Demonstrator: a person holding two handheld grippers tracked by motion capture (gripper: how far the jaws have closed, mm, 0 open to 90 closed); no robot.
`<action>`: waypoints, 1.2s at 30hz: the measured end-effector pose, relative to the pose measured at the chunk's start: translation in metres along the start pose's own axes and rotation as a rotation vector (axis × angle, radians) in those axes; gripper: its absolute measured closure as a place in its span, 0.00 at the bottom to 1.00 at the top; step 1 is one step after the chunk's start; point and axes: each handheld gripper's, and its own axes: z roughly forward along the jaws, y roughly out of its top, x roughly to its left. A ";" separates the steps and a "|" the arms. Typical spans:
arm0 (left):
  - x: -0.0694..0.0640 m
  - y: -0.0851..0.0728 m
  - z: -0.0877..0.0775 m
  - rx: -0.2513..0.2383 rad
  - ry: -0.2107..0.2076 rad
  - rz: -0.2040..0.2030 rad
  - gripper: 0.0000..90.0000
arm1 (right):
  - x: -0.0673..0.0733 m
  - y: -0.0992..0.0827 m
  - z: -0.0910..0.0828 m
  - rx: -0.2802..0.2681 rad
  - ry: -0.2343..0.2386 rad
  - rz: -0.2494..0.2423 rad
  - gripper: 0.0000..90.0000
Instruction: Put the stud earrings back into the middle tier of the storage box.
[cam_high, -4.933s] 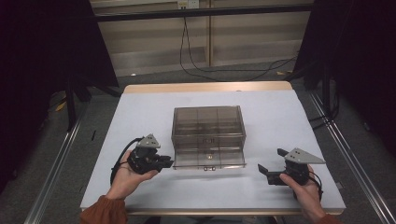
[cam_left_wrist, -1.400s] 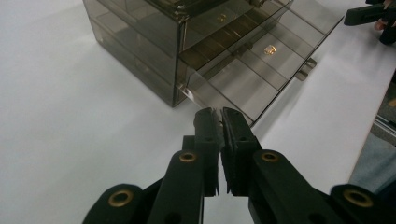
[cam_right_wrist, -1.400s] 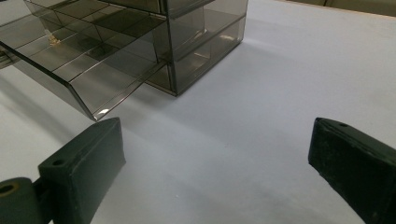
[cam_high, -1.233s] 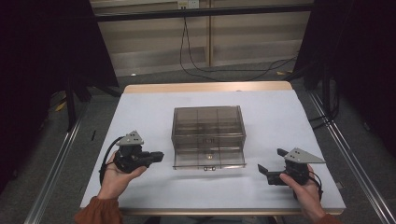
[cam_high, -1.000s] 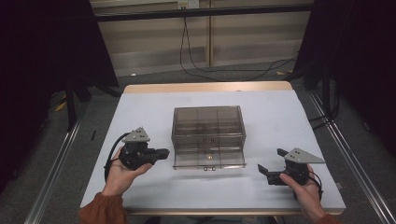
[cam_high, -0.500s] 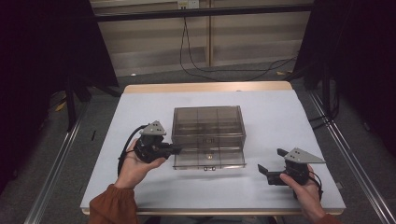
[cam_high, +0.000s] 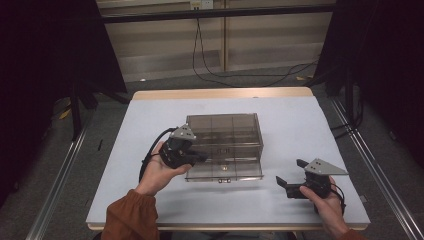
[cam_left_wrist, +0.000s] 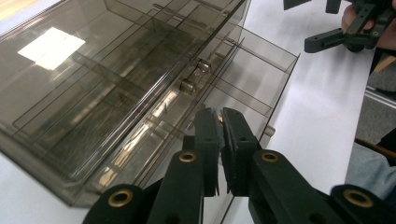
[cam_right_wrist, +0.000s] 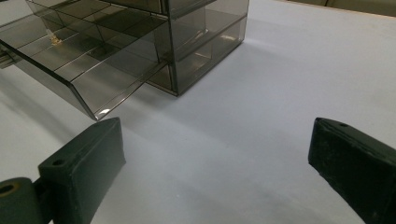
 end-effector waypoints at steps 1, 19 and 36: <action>0.000 0.002 0.001 0.010 -0.003 0.014 0.96 | 0.000 0.000 0.000 0.001 0.000 0.000 0.03; -0.010 0.035 0.036 0.195 0.000 0.133 0.96 | 0.000 0.000 0.000 0.001 -0.002 -0.003 0.03; -0.018 0.045 0.070 0.358 -0.013 0.180 0.95 | 0.000 0.000 0.000 0.004 0.004 -0.003 0.03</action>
